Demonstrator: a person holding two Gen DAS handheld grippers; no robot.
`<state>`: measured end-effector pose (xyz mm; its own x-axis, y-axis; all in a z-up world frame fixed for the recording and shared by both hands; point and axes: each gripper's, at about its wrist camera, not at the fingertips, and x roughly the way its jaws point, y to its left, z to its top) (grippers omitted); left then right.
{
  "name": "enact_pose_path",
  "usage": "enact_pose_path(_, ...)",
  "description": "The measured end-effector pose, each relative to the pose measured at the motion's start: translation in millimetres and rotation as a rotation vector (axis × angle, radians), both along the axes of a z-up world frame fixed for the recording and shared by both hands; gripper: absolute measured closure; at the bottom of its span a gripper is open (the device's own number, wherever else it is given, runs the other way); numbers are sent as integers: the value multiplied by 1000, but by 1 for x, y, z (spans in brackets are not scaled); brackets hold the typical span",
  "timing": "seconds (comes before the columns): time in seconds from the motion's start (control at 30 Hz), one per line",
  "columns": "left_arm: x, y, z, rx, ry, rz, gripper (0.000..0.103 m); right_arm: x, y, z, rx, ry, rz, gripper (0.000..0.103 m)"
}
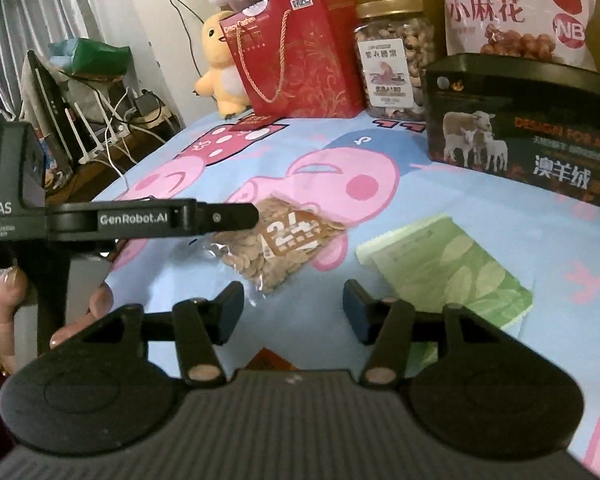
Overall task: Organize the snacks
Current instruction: 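Move the left tool to the pale green leaf-pattern packet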
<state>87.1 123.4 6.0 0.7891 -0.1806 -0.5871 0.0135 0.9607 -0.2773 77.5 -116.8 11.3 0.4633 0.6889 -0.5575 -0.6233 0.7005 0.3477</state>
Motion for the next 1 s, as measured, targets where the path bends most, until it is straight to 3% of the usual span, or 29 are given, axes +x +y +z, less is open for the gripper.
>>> enact_pose_path(0.33,0,-13,-2,-11,-8,-54,30,-1,27,-2,-75,-102,27,47)
enact_pose_path(0.4,-1,-12,-2,-33,-8,-53,31,0,31,-1,-90,-119,25,59)
enact_pose_path(0.57,-7,-13,1,-76,-6,-79,32,1,27,2,-72,-121,0,76)
enact_pose_path(0.7,-11,-20,6,-91,-45,-105,36,-8,25,9,-111,-201,-11,88)
enact_pose_path(0.77,-7,-25,8,-92,-31,-133,35,-11,25,11,-116,-240,-7,100)
enact_pose_path(0.83,0,-35,4,-36,-8,-123,32,-11,29,10,-153,-244,15,100)
enact_pose_path(0.9,5,-44,6,76,-40,-98,29,-10,29,5,-174,-234,24,98)
enact_pose_path(1.0,14,-45,17,153,-93,-58,29,-14,12,8,-125,-243,36,95)
